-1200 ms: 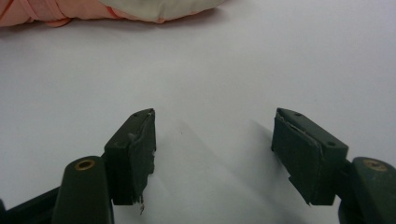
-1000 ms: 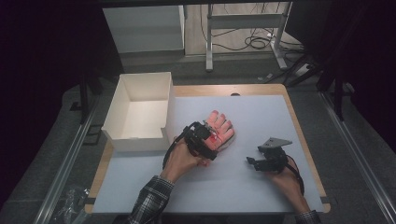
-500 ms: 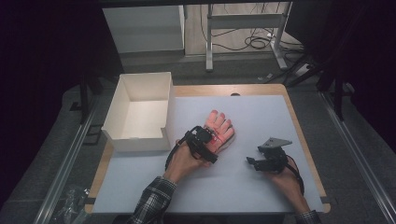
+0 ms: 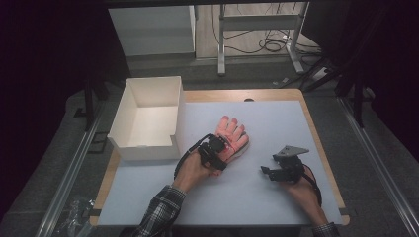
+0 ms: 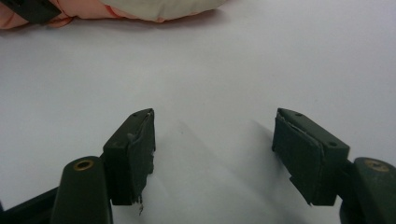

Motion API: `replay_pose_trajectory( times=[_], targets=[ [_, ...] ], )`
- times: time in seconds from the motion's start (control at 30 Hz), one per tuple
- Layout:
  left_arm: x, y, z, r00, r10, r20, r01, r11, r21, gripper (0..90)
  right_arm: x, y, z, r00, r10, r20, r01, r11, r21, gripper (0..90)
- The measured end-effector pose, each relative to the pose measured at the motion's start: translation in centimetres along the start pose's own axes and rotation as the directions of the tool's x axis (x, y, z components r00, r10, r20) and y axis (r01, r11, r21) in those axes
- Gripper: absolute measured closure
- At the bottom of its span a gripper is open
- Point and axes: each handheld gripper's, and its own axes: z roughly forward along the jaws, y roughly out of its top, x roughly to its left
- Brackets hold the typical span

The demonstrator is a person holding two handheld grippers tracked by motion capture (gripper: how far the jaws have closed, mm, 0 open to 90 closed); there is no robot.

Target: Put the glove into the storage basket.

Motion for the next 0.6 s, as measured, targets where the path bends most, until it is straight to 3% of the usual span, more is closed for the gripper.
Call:
replay_pose_trajectory(
  times=[0.13,0.3,0.6],
  targets=[
    [0.1,-0.1,-0.4,0.9999,0.007,0.012,-0.007,0.9999,-0.015,41.4,0.0,0.0,0.0,1.0000,0.001,-0.001,-0.001,1.000,0.000,30.3],
    [0.8,0.0,-1.3,0.9991,-0.024,0.034,0.025,0.9986,-0.046,42.1,0.0,0.0,0.0,1.0000,0.001,-0.001,-0.001,1.000,0.000,30.3],
    [1.6,0.8,-3.7,0.9988,-0.046,0.013,0.047,0.9959,-0.077,41.7,0.0,0.0,0.0,1.0000,-0.001,-0.001,0.001,1.000,-0.001,30.2]
  ],
)
